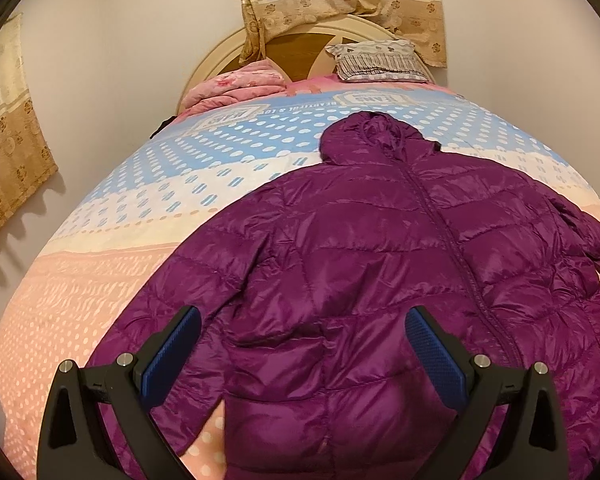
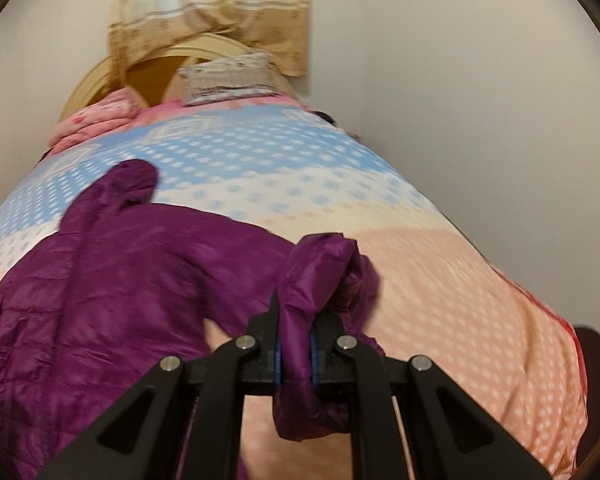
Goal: Fold large clothes
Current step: 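Fold the held sleeve across the jacket body with the right gripper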
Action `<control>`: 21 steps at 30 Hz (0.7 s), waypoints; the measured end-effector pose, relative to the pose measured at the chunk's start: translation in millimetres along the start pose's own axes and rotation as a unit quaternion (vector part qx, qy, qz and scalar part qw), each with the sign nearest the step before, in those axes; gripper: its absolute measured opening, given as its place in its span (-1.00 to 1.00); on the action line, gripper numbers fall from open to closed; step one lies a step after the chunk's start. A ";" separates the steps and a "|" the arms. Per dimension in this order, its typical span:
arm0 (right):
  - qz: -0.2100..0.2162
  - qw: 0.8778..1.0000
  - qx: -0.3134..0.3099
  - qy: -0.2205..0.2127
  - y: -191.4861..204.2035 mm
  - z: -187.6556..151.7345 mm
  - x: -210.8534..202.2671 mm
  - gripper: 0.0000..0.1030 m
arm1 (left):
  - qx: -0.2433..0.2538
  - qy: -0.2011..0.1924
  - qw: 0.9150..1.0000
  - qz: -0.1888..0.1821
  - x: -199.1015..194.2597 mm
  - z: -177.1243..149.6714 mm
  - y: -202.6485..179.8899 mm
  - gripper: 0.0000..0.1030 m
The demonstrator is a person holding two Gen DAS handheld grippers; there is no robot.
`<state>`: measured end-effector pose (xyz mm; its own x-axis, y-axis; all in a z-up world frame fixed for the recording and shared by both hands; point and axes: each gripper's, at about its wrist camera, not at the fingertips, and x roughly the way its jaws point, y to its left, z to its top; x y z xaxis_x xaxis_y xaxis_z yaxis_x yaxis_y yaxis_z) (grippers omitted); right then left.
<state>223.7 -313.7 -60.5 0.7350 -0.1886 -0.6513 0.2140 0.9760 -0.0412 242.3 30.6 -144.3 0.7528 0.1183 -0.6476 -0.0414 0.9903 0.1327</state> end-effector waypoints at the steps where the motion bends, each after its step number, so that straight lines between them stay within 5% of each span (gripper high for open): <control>1: 0.007 1.000 -0.009 -0.001 14.0 2.4 2.6 -0.78 | -0.002 0.000 1.000 0.001 1.0 -0.2 3.7 0.98; 21: 0.104 0.987 -0.122 0.026 200.8 -14.6 45.1 -0.77 | -0.029 0.024 0.998 0.049 24.8 -14.4 65.8 0.98</control>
<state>290.4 -124.6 -109.2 0.7118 0.0187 -0.7021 -0.1049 0.9913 -0.0799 248.8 99.7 -162.4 0.7103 0.2162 -0.6698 -0.1517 0.9763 0.1543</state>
